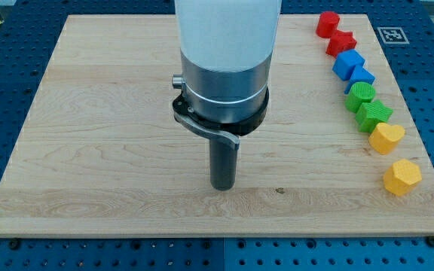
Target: Move your arm towards green star
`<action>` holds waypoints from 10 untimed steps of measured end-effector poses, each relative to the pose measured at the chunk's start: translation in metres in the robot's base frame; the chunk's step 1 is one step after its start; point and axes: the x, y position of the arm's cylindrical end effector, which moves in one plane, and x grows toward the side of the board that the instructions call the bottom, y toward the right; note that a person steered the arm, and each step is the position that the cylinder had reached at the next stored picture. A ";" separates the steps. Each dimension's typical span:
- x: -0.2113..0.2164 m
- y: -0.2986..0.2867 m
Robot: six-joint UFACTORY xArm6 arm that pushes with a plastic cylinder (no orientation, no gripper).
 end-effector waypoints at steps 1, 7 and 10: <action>0.000 0.000; -0.004 0.023; 0.045 0.172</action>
